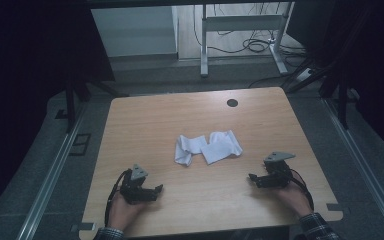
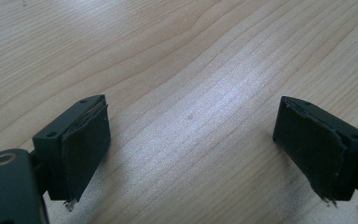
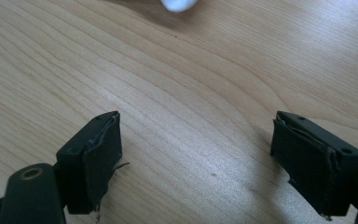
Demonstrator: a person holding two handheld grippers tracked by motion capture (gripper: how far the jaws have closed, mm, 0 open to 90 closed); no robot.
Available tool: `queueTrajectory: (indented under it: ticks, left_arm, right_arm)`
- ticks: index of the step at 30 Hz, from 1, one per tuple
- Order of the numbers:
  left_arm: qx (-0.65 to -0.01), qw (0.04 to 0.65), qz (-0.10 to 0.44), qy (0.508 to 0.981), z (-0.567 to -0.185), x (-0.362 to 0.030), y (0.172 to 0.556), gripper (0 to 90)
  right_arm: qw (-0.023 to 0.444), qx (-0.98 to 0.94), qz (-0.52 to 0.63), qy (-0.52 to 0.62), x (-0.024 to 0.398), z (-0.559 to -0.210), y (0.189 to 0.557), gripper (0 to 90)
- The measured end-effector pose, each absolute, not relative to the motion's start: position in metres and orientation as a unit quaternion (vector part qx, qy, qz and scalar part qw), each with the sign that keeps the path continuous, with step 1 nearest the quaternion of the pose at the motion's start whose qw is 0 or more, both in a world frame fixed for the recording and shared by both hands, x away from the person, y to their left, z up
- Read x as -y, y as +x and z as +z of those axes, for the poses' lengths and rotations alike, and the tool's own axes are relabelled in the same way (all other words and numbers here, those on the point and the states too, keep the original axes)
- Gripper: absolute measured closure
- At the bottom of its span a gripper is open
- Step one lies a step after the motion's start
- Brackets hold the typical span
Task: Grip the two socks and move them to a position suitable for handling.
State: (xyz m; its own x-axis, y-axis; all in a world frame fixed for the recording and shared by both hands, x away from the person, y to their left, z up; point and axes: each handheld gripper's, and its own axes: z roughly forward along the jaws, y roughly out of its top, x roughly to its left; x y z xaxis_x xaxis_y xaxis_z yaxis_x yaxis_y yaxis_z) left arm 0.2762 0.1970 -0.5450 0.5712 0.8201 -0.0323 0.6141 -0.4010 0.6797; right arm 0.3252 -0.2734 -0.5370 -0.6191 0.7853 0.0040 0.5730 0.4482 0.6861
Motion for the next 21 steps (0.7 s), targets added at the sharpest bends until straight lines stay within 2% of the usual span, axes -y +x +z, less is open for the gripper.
queueTrajectory:
  ticks: [13,21]
  left_arm:
    - [-0.435,0.331,0.155,0.823,-0.545,-0.197,0.277,11.1]
    - [-0.435,0.331,0.155,0.823,-0.545,-0.197,0.277,11.1]
  right_arm:
    - [0.149,-0.839,0.33,0.406,0.267,-0.53,0.327,22.3]
    - [0.112,-0.832,0.335,0.429,0.263,-0.522,0.333,29.3]
